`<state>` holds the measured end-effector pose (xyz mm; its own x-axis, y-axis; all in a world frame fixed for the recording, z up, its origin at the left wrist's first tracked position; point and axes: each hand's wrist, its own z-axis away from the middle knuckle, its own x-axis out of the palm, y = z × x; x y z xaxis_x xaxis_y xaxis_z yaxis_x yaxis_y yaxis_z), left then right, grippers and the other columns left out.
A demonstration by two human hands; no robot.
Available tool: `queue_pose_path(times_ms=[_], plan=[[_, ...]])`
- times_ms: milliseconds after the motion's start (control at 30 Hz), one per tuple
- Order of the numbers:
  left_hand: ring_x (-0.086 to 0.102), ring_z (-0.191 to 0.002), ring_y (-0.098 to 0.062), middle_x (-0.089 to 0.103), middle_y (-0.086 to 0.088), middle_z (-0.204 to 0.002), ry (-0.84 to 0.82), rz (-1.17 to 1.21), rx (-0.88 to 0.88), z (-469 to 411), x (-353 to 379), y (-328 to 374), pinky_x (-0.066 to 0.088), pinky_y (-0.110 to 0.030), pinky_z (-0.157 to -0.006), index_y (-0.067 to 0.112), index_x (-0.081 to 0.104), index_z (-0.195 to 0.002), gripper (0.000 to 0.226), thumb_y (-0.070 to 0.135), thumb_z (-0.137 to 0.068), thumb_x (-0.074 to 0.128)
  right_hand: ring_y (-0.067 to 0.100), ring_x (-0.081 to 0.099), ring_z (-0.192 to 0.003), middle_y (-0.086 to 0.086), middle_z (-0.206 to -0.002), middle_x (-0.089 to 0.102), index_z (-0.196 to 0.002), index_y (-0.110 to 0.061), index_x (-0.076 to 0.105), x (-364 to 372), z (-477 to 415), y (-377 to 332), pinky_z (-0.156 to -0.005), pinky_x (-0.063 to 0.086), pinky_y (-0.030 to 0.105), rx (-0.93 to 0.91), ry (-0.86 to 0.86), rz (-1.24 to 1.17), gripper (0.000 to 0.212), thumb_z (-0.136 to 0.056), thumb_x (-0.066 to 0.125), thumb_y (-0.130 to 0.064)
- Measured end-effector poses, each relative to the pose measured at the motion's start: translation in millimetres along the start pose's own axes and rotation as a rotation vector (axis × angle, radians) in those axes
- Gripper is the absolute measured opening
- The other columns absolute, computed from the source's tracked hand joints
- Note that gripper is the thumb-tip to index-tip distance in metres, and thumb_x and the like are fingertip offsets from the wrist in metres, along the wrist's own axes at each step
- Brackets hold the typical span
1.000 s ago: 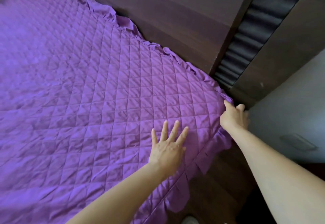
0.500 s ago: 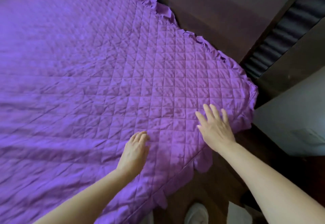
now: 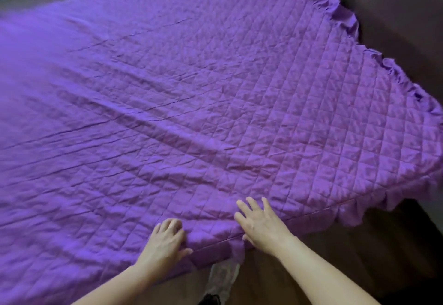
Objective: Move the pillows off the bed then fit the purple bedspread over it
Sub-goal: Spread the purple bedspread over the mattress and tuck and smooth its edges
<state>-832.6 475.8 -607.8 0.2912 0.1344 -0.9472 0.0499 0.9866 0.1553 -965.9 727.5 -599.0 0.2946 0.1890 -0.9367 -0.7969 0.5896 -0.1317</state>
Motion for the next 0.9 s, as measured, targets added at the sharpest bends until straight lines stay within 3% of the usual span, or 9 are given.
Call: queue_pose_path(times_ms=[100,200,300,400,500,633,767,867,900], plan=[[0.046,-0.079,-0.019,0.054,0.003,-0.081,-0.039,-0.111,-0.048,21,6,4,0.051,-0.034,-0.057,0.023,0.057,-0.065,0.033,0.051,-0.049,0.052,0.036,0.064,-0.094,0.011,-0.104,0.069,-0.09,-0.013,0.057,7,-1,-13,-0.064,0.054,0.057,-0.013,0.088,0.105,0.022,-0.069,0.059,-0.02],[0.041,-0.077,-0.019,0.056,0.001,-0.074,0.022,-0.195,-0.111,23,12,6,0.049,-0.032,-0.054,0.018,0.063,-0.056,0.025,0.032,-0.057,0.041,0.034,0.067,-0.085,0.012,-0.095,0.07,-0.072,-0.013,0.065,8,-4,-18,-0.06,0.055,0.053,-0.016,0.094,0.151,0.034,-0.069,0.032,-0.009],[0.044,-0.073,-0.02,0.056,0.001,-0.071,0.037,-0.204,-0.116,25,19,7,0.048,-0.03,-0.051,0.016,0.063,-0.054,0.012,0.027,-0.054,0.059,0.029,0.065,-0.08,0.009,-0.09,0.068,-0.062,-0.015,0.066,12,-3,-20,-0.064,0.055,0.048,-0.063,0.177,0.213,0.035,-0.067,0.032,-0.01],[0.05,-0.067,-0.019,0.053,0.002,-0.071,-0.006,-0.15,-0.129,29,26,6,0.047,-0.027,-0.045,0.016,0.061,-0.056,0.028,0.024,-0.038,0.082,0.025,0.063,-0.078,0.006,-0.087,0.067,-0.06,-0.017,0.066,14,1,-21,-0.067,0.056,0.046,-0.068,0.2,0.228,0.035,-0.065,0.032,-0.011],[0.038,-0.071,-0.015,0.051,0.006,-0.069,0.047,-0.169,-0.039,34,30,5,0.045,-0.022,-0.042,0.018,0.059,-0.051,0.013,0.029,-0.051,0.066,0.025,0.052,-0.081,0.003,-0.083,0.064,-0.059,-0.017,0.065,22,8,-21,-0.071,0.053,0.046,-0.08,0.278,0.267,0.033,-0.064,0.033,-0.013],[0.033,-0.071,-0.011,0.051,0.011,-0.066,0.019,-0.175,0.039,39,29,6,0.039,-0.018,-0.042,0.019,0.056,-0.046,0.023,0.033,-0.056,0.041,0.025,0.043,-0.079,0.003,-0.075,0.058,-0.057,-0.017,0.063,32,13,-22,-0.074,0.034,0.045,-0.077,0.284,0.315,0.03,-0.065,0.034,-0.014],[0.043,-0.067,-0.006,0.049,0.013,-0.063,-0.162,-0.142,0.038,34,14,5,0.027,-0.017,-0.033,0.019,0.055,-0.044,0.023,0.04,-0.04,0.064,0.025,0.041,-0.08,0.0,-0.066,0.057,-0.05,-0.016,0.064,22,3,-22,-0.06,0.049,0.043,-0.041,0.173,0.302,0.03,-0.062,0.036,-0.016],[0.053,-0.056,-0.004,0.049,0.014,-0.061,-0.207,-0.138,-0.007,32,12,6,0.009,-0.021,-0.034,0.019,0.055,-0.042,0.034,0.044,-0.03,0.075,0.025,0.041,-0.081,-0.001,-0.067,0.057,-0.051,-0.017,0.064,11,1,-26,-0.056,0.052,0.041,-0.075,0.105,0.237,0.003,-0.051,0.064,-0.02],[0.053,-0.054,-0.004,0.05,0.015,-0.06,-0.217,-0.149,-0.014,31,11,6,0.008,-0.021,-0.035,0.02,0.055,-0.041,0.033,0.044,-0.029,0.075,0.027,0.044,-0.084,0.001,-0.073,0.059,-0.058,-0.017,0.067,9,-1,-27,-0.061,0.052,0.043,-0.092,0.032,0.222,0.008,-0.052,0.072,-0.019]])
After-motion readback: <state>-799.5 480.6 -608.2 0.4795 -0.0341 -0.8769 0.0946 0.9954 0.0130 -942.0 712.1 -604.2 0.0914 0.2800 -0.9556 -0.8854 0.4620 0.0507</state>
